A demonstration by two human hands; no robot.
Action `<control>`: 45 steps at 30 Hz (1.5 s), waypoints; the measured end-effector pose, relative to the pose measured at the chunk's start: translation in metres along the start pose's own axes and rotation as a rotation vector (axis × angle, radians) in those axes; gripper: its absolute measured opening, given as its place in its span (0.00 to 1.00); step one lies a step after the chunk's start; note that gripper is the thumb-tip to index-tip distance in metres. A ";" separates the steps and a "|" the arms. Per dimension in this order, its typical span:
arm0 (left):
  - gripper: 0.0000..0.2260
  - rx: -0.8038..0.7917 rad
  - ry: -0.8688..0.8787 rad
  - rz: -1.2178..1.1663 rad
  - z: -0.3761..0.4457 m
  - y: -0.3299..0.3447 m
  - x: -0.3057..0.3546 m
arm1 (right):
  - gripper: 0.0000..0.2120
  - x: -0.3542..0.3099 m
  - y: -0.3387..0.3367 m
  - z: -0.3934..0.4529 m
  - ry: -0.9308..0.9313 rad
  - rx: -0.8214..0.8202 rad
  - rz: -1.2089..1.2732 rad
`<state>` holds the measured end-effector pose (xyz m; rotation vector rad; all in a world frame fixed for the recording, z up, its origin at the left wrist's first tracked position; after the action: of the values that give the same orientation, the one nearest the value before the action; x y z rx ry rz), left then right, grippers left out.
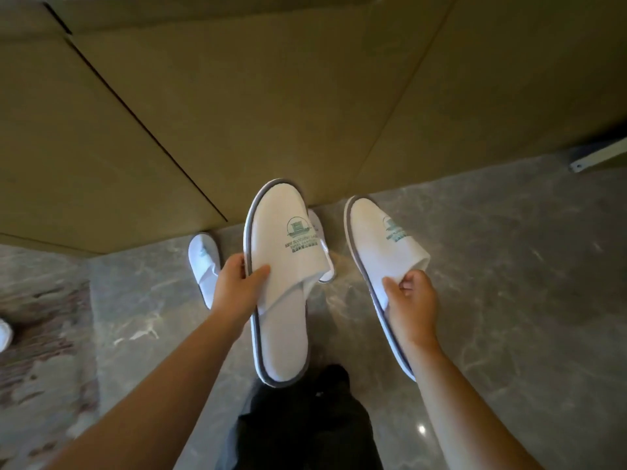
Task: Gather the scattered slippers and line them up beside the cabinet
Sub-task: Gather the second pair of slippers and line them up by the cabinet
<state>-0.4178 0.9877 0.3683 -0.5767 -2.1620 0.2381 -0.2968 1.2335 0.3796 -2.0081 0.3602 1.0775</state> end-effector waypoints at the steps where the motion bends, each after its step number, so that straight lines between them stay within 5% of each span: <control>1: 0.10 0.010 -0.007 0.001 0.010 0.006 -0.008 | 0.11 0.012 0.008 0.013 0.021 -0.010 0.004; 13: 0.05 0.083 -0.104 -0.063 0.164 0.120 -0.171 | 0.22 0.196 0.128 0.145 -0.031 0.000 -0.030; 21: 0.05 0.019 -0.073 -0.063 0.293 0.191 -0.279 | 0.10 0.327 0.223 0.231 0.027 -0.006 -0.011; 25: 0.06 -0.003 -0.030 -0.043 0.350 0.205 -0.302 | 0.04 0.350 0.251 0.277 -0.050 0.032 -0.094; 31: 0.05 -0.002 -0.032 -0.165 0.366 0.203 -0.309 | 0.16 0.345 0.279 0.288 -0.072 -0.059 -0.122; 36: 0.06 0.004 -0.036 -0.190 0.357 0.192 -0.311 | 0.18 0.340 0.338 0.222 0.132 -0.440 0.192; 39: 0.08 0.045 -0.032 -0.235 0.362 0.175 -0.316 | 0.09 0.329 0.384 0.186 0.270 -0.754 0.313; 45: 0.12 0.090 -0.026 -0.278 0.357 0.143 -0.333 | 0.11 0.303 0.418 0.168 0.186 -0.858 0.286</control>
<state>-0.4817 0.9642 -0.1359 -0.2188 -2.2137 0.1908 -0.4510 1.1347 -0.1321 -2.8943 0.3130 1.3713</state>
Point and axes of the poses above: each hand's wrist, its own z-axis towards the middle knuckle, its own y-axis out of the palm, x = y × z, the point moved 8 cm from there along z, towards the middle knuckle, and after that the axes turned 3 degrees about z, right-handed, at the moved point
